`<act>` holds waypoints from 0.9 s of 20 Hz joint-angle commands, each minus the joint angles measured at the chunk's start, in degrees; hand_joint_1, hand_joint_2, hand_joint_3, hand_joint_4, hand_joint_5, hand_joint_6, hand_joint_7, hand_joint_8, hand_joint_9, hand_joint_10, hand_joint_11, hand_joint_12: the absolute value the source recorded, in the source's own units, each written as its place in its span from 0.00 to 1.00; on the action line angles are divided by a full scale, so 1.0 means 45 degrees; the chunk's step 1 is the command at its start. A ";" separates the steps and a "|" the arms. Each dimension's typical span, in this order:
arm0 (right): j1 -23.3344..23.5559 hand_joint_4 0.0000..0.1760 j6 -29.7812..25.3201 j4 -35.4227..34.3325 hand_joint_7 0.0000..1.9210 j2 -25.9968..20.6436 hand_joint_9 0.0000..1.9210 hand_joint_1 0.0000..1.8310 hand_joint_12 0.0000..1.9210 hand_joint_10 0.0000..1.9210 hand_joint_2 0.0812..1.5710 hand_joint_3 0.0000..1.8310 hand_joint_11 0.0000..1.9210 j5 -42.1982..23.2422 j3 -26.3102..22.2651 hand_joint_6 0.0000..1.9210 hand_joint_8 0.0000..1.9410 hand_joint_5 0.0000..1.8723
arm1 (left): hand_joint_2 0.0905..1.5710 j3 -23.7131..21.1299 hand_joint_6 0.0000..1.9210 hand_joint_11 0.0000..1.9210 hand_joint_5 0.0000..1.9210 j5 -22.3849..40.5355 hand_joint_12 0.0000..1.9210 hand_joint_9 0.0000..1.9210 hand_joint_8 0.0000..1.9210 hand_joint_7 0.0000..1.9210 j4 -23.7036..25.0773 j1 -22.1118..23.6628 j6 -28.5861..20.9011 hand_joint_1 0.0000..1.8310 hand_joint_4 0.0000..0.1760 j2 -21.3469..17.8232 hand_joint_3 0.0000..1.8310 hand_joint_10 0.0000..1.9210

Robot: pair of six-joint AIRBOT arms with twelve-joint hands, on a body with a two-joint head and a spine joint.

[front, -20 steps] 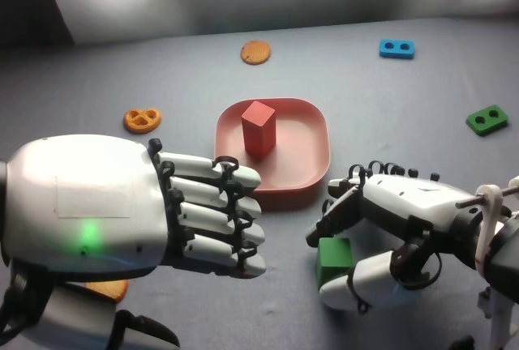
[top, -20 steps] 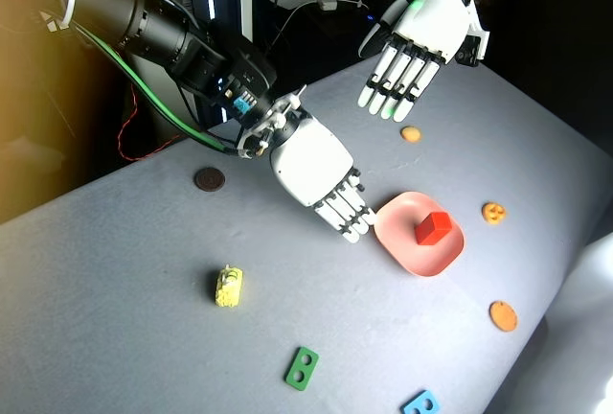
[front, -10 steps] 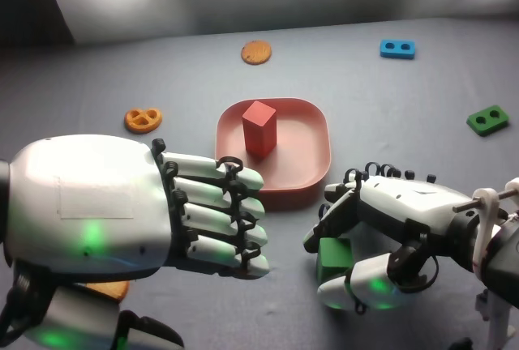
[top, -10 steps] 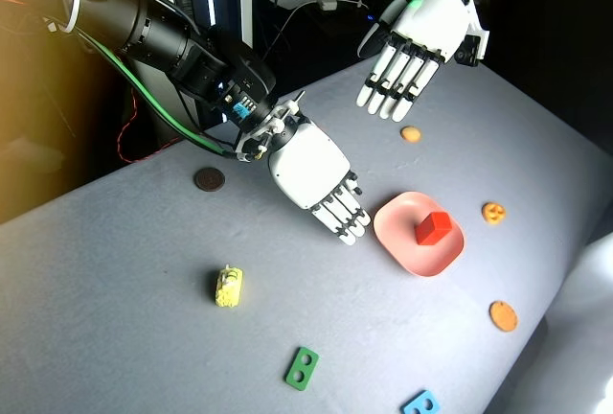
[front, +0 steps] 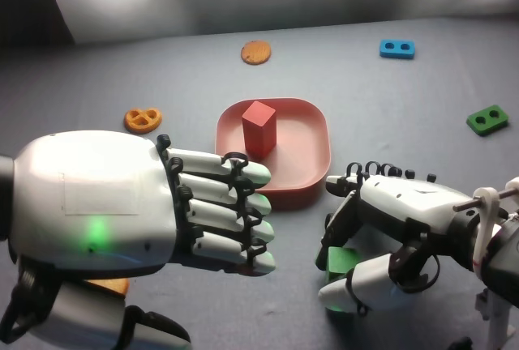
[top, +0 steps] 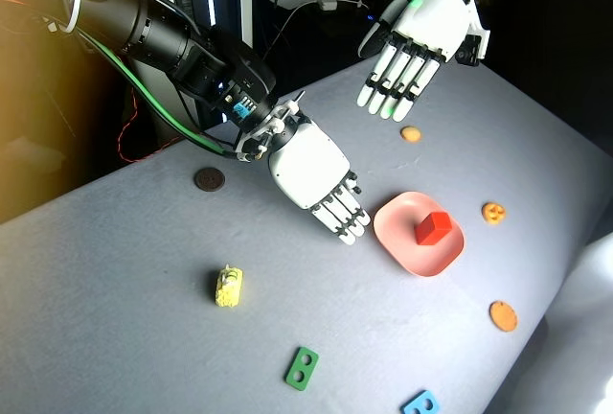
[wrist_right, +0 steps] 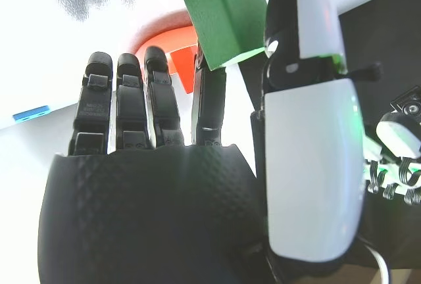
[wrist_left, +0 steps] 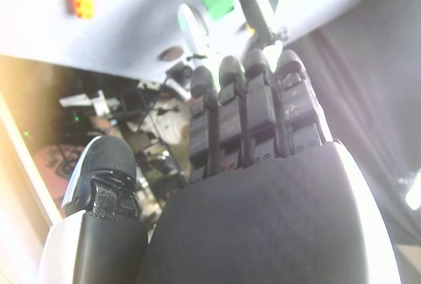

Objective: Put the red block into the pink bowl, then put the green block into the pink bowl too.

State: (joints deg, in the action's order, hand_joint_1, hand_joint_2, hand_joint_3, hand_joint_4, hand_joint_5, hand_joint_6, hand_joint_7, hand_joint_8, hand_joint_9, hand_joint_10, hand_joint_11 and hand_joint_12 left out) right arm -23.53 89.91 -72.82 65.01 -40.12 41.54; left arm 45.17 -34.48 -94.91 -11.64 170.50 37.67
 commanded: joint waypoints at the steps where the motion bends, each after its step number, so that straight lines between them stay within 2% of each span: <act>1: 0.0007 0.00 -0.0081 0.0600 0.08 -0.0078 0.00 0.63 0.00 0.00 0.64 0.00 0.00 -0.0514 -0.0022 0.36 0.01 0.62 | 0.87 -0.0038 0.00 0.01 0.18 -0.0447 0.01 0.09 0.00 0.14 -0.0703 0.0174 -0.0039 0.03 0.00 -0.0082 0.00 0.00; 3: 0.0011 0.00 -0.0081 0.0600 0.09 -0.0078 0.00 0.63 0.00 0.00 0.64 0.00 0.00 -0.0514 -0.0024 0.35 0.01 0.62 | 0.87 -0.0038 0.00 0.00 0.17 -0.0438 0.00 0.08 0.00 0.13 -0.0703 0.0207 -0.0039 0.01 0.00 -0.0063 0.00 0.00; 7: 0.0062 0.00 -0.0120 0.0826 0.10 -0.0084 0.00 0.62 0.00 0.00 0.64 0.00 0.00 -0.0511 -0.0028 0.34 0.00 0.63 | 0.86 -0.0042 0.00 0.01 0.18 -0.0415 0.01 0.09 0.00 0.14 -0.0703 0.0213 -0.0065 0.05 0.00 -0.0058 0.00 0.00; 11: 0.0681 0.00 -0.0141 0.2655 0.08 -0.0264 0.00 0.62 0.00 0.00 0.63 0.00 0.00 -0.0326 -0.0058 0.34 0.00 0.63 | 0.86 -0.0035 0.00 0.01 0.18 -0.0380 0.01 0.09 0.00 0.14 -0.0703 0.0236 -0.0094 0.02 0.00 -0.0058 0.00 0.00; 12: 0.0907 0.28 -0.0141 0.2830 0.06 -0.0362 0.00 0.61 0.00 0.00 0.64 0.00 0.00 -0.0290 -0.0056 0.36 0.00 0.62 | 0.86 -0.0037 0.00 0.00 0.18 -0.0373 0.01 0.09 0.00 0.14 -0.0703 0.0247 -0.0099 0.03 0.00 -0.0056 0.00 0.00; 13: 0.1215 0.31 -0.0140 0.3192 0.07 -0.0489 0.00 0.61 0.00 0.00 0.64 0.00 0.00 -0.0280 -0.0056 0.35 0.00 0.62 | 0.86 -0.0041 0.00 0.00 0.18 -0.0368 0.01 0.09 0.00 0.14 -0.0703 0.0255 -0.0102 0.05 0.00 -0.0053 0.00 0.00; 15: 0.1527 0.08 -0.0135 0.3644 0.08 -0.0623 0.00 0.62 0.00 0.00 0.63 0.00 0.00 -0.0164 -0.0053 0.34 0.00 0.63 | 0.85 -0.0041 0.00 0.01 0.18 -0.0350 0.02 0.09 0.00 0.15 -0.0703 0.0278 -0.0109 0.03 0.00 -0.0045 0.00 0.00; 17: 0.1763 0.00 -0.0130 0.4121 0.09 -0.0696 0.00 0.62 0.00 0.00 0.63 0.00 0.00 -0.0065 -0.0013 0.33 0.00 0.63 | 0.87 -0.0038 0.00 0.00 0.17 -0.0336 0.02 0.09 0.00 0.14 -0.0703 0.0282 -0.0113 0.04 0.00 -0.0025 0.00 0.00; 18: 0.1824 0.00 -0.0126 0.4431 0.09 -0.0695 0.00 0.62 0.00 0.00 0.63 0.00 0.00 -0.0033 0.0106 0.33 0.00 0.63 | 0.86 -0.0036 0.00 0.01 0.18 -0.0334 0.03 0.09 0.00 0.15 -0.0702 0.0282 -0.0116 0.05 0.00 -0.0019 0.00 0.00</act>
State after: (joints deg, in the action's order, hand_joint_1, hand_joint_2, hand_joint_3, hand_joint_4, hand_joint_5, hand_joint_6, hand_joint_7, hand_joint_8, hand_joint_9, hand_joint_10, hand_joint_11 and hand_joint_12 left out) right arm -16.21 89.84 -55.48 62.30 -37.26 42.13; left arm 45.17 -33.78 -94.96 -11.29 170.08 37.91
